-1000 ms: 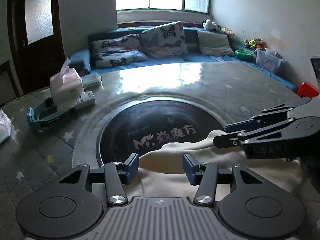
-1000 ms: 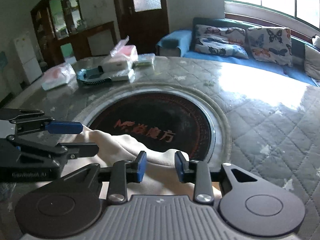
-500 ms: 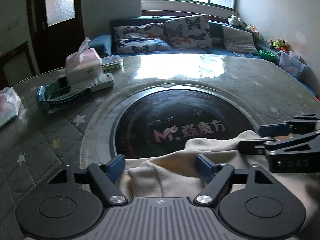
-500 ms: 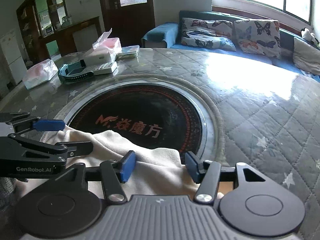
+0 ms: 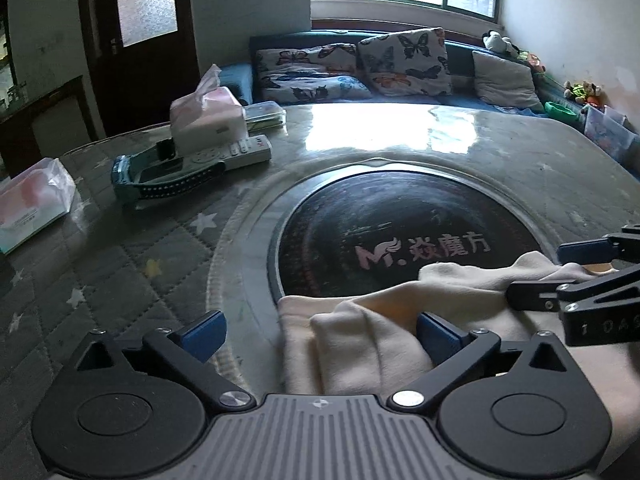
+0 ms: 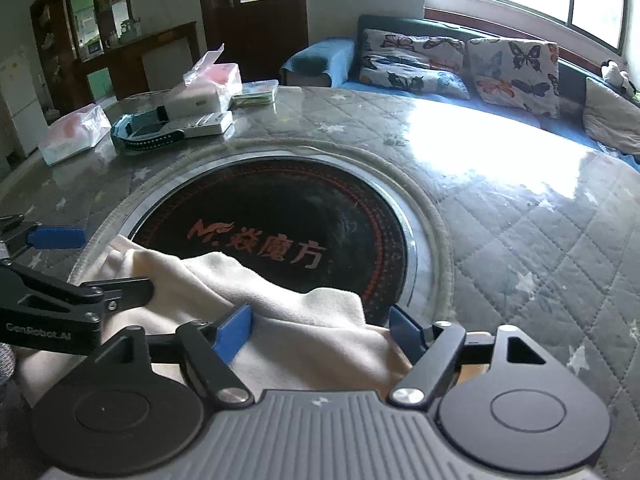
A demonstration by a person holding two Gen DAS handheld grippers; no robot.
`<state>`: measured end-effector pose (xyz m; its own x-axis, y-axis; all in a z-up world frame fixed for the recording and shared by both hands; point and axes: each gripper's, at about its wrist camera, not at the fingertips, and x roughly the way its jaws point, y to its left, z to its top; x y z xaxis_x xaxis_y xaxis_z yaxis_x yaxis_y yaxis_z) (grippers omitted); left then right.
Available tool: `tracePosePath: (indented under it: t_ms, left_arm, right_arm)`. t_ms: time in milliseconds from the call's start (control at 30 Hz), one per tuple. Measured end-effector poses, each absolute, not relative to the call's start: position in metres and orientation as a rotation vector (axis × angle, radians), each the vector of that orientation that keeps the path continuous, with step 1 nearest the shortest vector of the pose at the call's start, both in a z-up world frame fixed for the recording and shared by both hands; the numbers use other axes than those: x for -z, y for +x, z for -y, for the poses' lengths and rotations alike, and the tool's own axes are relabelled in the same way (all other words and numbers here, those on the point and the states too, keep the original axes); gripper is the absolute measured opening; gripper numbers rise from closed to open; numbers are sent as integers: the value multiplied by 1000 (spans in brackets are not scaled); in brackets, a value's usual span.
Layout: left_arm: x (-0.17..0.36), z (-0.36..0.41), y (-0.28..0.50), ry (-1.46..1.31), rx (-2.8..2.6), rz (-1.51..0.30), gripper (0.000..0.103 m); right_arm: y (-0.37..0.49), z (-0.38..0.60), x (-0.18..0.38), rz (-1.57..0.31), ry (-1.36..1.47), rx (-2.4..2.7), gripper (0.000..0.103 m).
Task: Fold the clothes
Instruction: 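Grasp the sweatshirt hem with both grippers, then lift the hem and fold it toward the collar with both grippers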
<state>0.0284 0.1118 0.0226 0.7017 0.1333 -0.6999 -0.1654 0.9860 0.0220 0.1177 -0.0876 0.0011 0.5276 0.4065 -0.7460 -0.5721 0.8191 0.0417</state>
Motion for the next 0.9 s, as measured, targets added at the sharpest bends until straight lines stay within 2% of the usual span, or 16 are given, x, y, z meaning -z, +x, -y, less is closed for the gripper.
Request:
tracePosePath:
  t_ms: [333,700,800,900]
  left_arm:
    - [-31,-126,5,-35,-230,-729,103]
    - [-23,-146,-5,-64,-265,-747,103]
    - [-26,-145,-6,-67,-255,-742,103]
    - [-32,-142,-7,-79,-233,-725,103]
  right_arm:
    - [106,72,-21,-790,-223,-650,90]
    - [114,27,-7,-818,-293,-652,92]
    - [120,21,-1,-830,-309,-627,96]
    - [125,24,-2,-831,-296,-620,96]
